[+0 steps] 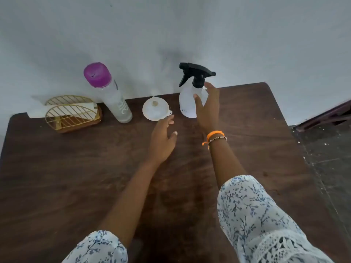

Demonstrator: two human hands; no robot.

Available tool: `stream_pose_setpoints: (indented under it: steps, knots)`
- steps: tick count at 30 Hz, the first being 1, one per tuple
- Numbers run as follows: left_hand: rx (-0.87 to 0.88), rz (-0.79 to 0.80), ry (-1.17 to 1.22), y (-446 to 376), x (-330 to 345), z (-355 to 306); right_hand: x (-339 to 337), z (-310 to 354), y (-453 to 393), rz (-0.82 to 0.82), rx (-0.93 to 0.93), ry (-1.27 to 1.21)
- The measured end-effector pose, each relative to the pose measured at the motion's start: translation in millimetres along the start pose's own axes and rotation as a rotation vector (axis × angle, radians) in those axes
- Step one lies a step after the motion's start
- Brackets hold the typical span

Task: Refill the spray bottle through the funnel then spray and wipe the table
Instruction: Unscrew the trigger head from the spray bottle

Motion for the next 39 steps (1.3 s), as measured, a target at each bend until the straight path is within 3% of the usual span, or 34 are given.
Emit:
stream_pose_setpoints:
  steps: [14, 26, 39]
  knots:
    - [-0.02, 0.0, -0.017, 16, -8, 4, -6, 1, 18, 0.015, 0.052, -0.007]
    - [-0.02, -0.129, 0.025, 122, -67, 6, -4, 62, 150, 0.143, -0.12, -0.12]
    - [-0.025, -0.142, -0.014, 218, -86, 36, 3, 64, 283, 0.334, -0.121, -0.148]
Point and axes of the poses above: each hand's wrist, its own y-axis away from the middle knuckle, its own x-axis out of the palm, z = x × y, the point moved 9 cm from there along -y, towards the middle knuckle, and after that the axes turned 2 degrees about -z, right-handed, at the moved point
